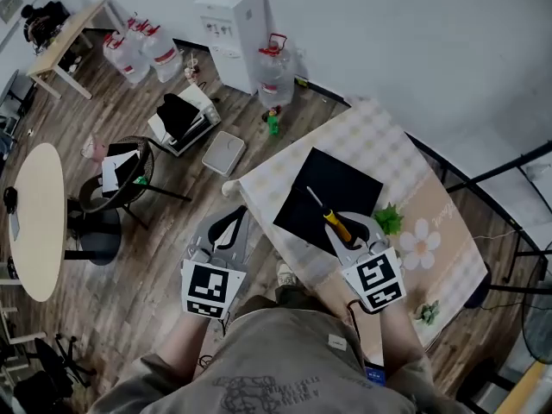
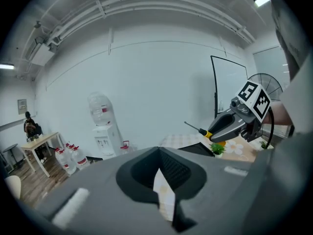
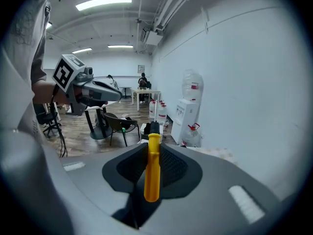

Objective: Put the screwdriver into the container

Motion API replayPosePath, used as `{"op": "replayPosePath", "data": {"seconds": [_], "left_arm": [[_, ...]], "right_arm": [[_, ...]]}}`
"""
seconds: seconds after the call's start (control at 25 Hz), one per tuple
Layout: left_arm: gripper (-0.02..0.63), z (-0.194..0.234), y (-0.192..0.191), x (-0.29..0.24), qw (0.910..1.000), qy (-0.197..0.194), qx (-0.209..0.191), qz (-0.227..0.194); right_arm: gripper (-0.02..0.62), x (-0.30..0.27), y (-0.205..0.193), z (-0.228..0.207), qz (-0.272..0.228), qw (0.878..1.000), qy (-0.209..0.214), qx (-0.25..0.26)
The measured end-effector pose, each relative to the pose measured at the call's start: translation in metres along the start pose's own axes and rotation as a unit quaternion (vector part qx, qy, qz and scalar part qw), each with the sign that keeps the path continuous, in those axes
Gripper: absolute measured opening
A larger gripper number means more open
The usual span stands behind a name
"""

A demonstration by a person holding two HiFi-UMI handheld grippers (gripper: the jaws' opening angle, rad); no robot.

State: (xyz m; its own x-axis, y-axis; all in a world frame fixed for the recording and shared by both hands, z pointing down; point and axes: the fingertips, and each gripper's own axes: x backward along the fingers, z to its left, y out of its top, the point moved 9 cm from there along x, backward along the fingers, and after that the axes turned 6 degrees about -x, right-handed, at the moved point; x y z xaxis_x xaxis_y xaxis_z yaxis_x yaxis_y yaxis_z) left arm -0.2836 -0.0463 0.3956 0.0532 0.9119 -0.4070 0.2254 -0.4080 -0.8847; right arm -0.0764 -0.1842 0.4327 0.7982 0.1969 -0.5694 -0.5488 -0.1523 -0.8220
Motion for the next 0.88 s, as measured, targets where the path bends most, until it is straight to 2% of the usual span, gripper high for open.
{"op": "replayPosePath", "data": {"seconds": [0.32, 0.52, 0.76, 0.88], "left_arm": [[0.0, -0.001, -0.012, -0.047, 0.9972, -0.055, -0.002, 0.05], [0.0, -0.001, -0.019, -0.069, 0.9939, -0.087, -0.006, 0.066], [0.0, -0.033, -0.026, -0.087, 0.9899, -0.121, -0.022, 0.071], [0.0, -0.031, -0.03, -0.099, 0.9854, -0.152, -0.031, 0.071]], "right_arm": [[0.103, -0.029, -0.02, -0.014, 0.071, 0.997, 0.023, 0.028], [0.103, -0.043, -0.033, -0.016, 0.118, 0.992, 0.04, 0.021], [0.103, -0.038, -0.072, -0.021, 0.151, 0.988, 0.032, 0.021], [0.103, -0.047, -0.079, -0.019, 0.174, 0.984, 0.024, 0.009]]}}
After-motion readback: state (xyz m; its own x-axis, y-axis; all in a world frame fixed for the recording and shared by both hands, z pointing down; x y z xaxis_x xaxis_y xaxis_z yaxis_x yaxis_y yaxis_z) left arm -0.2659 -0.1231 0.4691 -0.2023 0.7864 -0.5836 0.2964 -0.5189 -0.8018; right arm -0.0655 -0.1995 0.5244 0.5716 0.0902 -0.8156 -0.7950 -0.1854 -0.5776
